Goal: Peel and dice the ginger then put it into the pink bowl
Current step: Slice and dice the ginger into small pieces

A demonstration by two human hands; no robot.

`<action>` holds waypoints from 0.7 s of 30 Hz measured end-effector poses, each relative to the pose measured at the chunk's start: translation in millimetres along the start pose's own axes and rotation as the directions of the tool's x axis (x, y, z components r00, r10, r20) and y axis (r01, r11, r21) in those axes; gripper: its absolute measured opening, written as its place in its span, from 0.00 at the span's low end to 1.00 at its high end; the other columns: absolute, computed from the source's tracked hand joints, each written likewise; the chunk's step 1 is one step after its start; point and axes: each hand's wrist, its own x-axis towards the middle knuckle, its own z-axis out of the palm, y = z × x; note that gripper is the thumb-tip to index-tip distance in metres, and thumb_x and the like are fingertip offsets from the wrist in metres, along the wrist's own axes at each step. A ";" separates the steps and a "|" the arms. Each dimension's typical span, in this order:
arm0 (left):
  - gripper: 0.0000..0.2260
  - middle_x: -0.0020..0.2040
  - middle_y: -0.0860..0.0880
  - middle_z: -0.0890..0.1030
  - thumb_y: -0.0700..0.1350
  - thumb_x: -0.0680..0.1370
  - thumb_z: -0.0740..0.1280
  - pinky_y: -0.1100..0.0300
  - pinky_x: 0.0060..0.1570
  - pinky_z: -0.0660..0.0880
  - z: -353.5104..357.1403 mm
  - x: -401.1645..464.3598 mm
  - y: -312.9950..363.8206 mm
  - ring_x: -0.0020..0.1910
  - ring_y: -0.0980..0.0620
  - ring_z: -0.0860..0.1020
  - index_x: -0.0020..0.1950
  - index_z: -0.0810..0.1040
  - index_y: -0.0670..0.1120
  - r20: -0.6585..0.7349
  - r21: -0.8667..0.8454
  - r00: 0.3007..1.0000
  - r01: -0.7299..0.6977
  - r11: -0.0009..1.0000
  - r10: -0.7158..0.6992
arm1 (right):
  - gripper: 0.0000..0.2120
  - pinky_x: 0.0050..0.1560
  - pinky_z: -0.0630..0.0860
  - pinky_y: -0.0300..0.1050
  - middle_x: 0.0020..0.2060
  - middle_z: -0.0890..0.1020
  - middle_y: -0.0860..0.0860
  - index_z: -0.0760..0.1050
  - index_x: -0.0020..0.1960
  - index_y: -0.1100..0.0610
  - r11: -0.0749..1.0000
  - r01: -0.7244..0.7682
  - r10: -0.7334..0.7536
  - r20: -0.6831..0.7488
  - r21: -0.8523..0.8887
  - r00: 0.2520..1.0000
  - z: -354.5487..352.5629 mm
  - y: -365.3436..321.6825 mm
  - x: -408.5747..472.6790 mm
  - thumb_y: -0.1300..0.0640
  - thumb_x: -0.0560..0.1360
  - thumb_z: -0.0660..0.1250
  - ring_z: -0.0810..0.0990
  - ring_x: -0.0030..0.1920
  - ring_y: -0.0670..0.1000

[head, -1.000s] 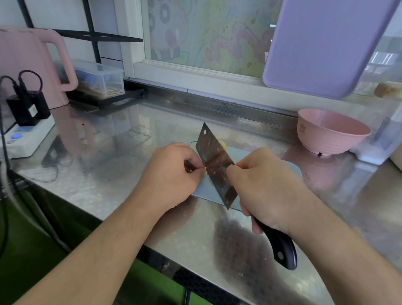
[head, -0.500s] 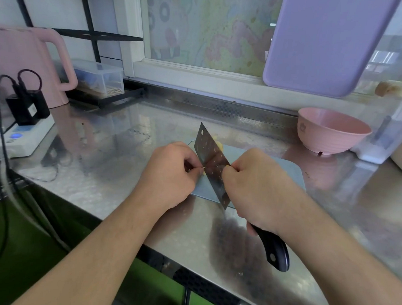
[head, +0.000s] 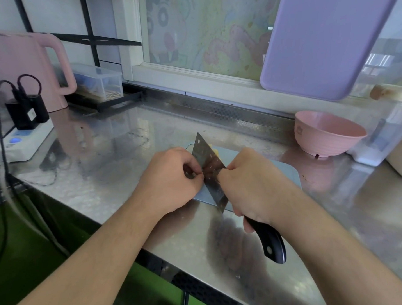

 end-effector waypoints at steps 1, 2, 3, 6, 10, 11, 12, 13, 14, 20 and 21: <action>0.05 0.42 0.59 0.81 0.47 0.70 0.76 0.56 0.44 0.79 0.1 -0.3 0.1 0.42 0.60 0.79 0.38 0.83 0.56 -0.001 0.006 1.000 0.004 1.000 -0.004 | 0.13 0.39 0.80 0.44 0.34 0.78 0.55 0.72 0.39 0.58 1.000 -0.012 0.012 0.007 0.014 1.000 -0.4 2.9 -0.6 0.56 0.81 0.60 0.77 0.32 0.56; 0.05 0.42 0.59 0.81 0.48 0.71 0.77 0.57 0.44 0.78 0.4 -0.3 -0.1 0.42 0.61 0.79 0.39 0.83 0.56 -0.004 0.012 1.000 0.007 1.000 -0.007 | 0.15 0.33 0.78 0.43 0.30 0.77 0.57 0.71 0.36 0.58 0.999 -0.031 0.031 0.016 0.042 0.999 -1.2 6.4 -2.1 0.56 0.80 0.60 0.77 0.28 0.55; 0.05 0.42 0.59 0.81 0.48 0.71 0.77 0.58 0.44 0.78 0.5 -0.3 -0.3 0.42 0.61 0.78 0.39 0.83 0.56 -0.008 0.019 1.000 0.008 1.000 -0.008 | 0.15 0.29 0.75 0.43 0.28 0.77 0.60 0.70 0.34 0.59 0.995 -0.054 0.051 0.028 0.088 0.998 -2.5 9.7 -3.9 0.57 0.79 0.60 0.76 0.24 0.55; 0.03 0.42 0.58 0.80 0.49 0.74 0.77 0.58 0.45 0.77 0.9 1.7 -1.3 0.42 0.61 0.78 0.41 0.85 0.56 -0.023 0.047 1.000 0.004 0.999 -0.003 | 0.12 0.26 0.72 0.44 0.23 0.76 0.61 0.69 0.32 0.60 0.979 -0.083 0.078 0.031 0.185 0.996 -8.2 16.7 -9.4 0.58 0.73 0.59 0.76 0.17 0.57; 0.04 0.43 0.58 0.82 0.48 0.77 0.74 0.56 0.48 0.78 2.0 3.4 -1.9 0.43 0.60 0.79 0.43 0.86 0.56 -0.043 0.061 0.999 0.003 0.998 0.000 | 0.13 0.26 0.71 0.45 0.24 0.74 0.59 0.68 0.32 0.58 0.972 -0.054 0.062 -0.030 0.231 0.998 -12.4 22.4 -6.9 0.56 0.74 0.59 0.75 0.17 0.58; 0.05 0.43 0.58 0.82 0.47 0.78 0.73 0.57 0.48 0.78 2.1 3.5 -2.0 0.44 0.60 0.79 0.44 0.86 0.55 -0.046 0.062 0.999 0.003 0.998 0.000 | 0.14 0.26 0.71 0.44 0.23 0.73 0.59 0.68 0.31 0.58 0.972 -0.047 0.058 -0.042 0.232 0.997 -12.9 24.3 -5.9 0.55 0.75 0.59 0.74 0.17 0.57; 0.06 0.44 0.58 0.82 0.47 0.79 0.72 0.59 0.48 0.77 2.2 3.9 -2.2 0.44 0.60 0.79 0.44 0.86 0.55 -0.050 0.061 0.999 0.003 0.998 0.000 | 0.16 0.26 0.71 0.44 0.21 0.72 0.58 0.68 0.30 0.58 0.973 -0.042 0.055 -0.052 0.226 0.997 -13.7 26.0 -5.3 0.55 0.75 0.60 0.74 0.16 0.57; 0.06 0.45 0.58 0.82 0.46 0.79 0.71 0.61 0.47 0.75 2.2 4.3 -2.5 0.44 0.60 0.79 0.45 0.86 0.56 -0.057 0.054 0.998 0.006 0.999 -0.002 | 0.17 0.25 0.70 0.44 0.20 0.71 0.57 0.68 0.29 0.59 0.975 -0.034 0.048 -0.060 0.219 0.997 -14.5 27.7 -5.0 0.54 0.75 0.60 0.73 0.16 0.57; 0.07 0.46 0.58 0.82 0.46 0.80 0.70 0.63 0.46 0.74 2.3 5.0 -2.9 0.43 0.60 0.78 0.45 0.86 0.56 -0.068 0.044 0.998 0.011 0.999 -0.008 | 0.18 0.25 0.70 0.45 0.21 0.70 0.56 0.67 0.29 0.58 0.977 -0.021 0.036 -0.065 0.210 0.997 -16.0 29.0 -5.0 0.54 0.76 0.60 0.73 0.16 0.57; 0.07 0.47 0.58 0.78 0.44 0.81 0.67 0.65 0.46 0.70 -1.7 2.1 6.1 0.46 0.60 0.77 0.47 0.79 0.55 -0.170 -0.076 0.985 -0.002 0.997 -0.011 | 0.17 0.24 0.70 0.49 0.23 0.65 0.51 0.63 0.33 0.62 0.990 0.106 -0.117 -0.131 -0.090 0.984 -26.1 39.1 -2.9 0.50 0.72 0.60 0.70 0.22 0.57; 0.07 0.47 0.58 0.78 0.42 0.80 0.68 0.68 0.46 0.70 -4.0 -0.1 9.0 0.47 0.60 0.77 0.47 0.78 0.55 -0.189 -0.104 0.982 -0.038 0.994 0.018 | 0.17 0.25 0.68 0.48 0.24 0.65 0.51 0.63 0.33 0.61 0.971 0.134 -0.164 -0.144 -0.197 0.976 -28.4 40.2 -3.0 0.48 0.71 0.59 0.72 0.26 0.59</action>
